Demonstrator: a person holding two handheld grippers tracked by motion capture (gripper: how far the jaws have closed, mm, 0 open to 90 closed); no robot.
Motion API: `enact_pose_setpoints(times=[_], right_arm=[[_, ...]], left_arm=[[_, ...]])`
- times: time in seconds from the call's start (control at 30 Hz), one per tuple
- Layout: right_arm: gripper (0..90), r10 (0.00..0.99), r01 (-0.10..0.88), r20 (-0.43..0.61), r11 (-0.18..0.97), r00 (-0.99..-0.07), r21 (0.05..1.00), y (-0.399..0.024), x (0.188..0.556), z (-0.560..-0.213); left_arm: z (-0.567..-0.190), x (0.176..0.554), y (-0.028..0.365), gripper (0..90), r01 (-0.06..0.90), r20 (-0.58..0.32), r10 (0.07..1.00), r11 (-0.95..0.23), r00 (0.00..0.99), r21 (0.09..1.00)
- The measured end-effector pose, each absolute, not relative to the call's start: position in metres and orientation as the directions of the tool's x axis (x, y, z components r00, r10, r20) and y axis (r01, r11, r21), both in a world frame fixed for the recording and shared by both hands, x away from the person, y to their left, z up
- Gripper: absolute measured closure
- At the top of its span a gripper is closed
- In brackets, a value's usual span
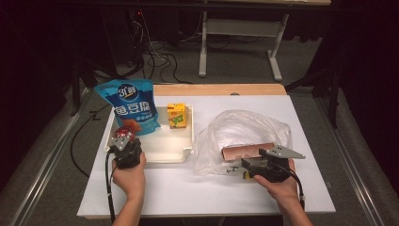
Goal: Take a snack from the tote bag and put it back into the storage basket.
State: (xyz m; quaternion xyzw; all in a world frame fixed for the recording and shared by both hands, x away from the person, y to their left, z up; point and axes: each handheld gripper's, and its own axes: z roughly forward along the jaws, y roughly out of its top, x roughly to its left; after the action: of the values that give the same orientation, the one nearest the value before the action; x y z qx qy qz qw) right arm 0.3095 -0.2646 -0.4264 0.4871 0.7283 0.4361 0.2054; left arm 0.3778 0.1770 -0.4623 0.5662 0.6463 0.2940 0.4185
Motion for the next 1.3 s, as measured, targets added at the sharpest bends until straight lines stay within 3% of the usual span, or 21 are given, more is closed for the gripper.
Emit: enact_pose_setpoints(times=[0.4,0.8,1.1,1.3], right_arm=[[17.5,0.889,0.526,0.126,0.142,-0.441,0.839,-0.266,0.309,-0.426],[17.5,0.890,0.526,0.125,0.141,-0.438,0.838,-0.267,0.309,-0.425],[18.1,0.896,0.519,0.131,0.123,-0.425,0.846,-0.273,0.310,-0.423],[28.9,0.904,0.509,0.128,0.108,-0.407,0.854,-0.284,0.311,-0.419]], left_arm=[[-0.472,0.384,0.196,90.0,0.512,-0.247,0.966,0.249,-0.073,0.822],[-0.470,0.389,0.196,90.0,0.514,-0.241,0.969,0.236,-0.059,0.824],[-0.457,0.373,0.185,90.0,0.482,-0.225,0.974,0.197,0.000,0.854],[-0.440,0.363,0.169,90.0,0.449,-0.193,0.978,0.140,0.076,0.883]])
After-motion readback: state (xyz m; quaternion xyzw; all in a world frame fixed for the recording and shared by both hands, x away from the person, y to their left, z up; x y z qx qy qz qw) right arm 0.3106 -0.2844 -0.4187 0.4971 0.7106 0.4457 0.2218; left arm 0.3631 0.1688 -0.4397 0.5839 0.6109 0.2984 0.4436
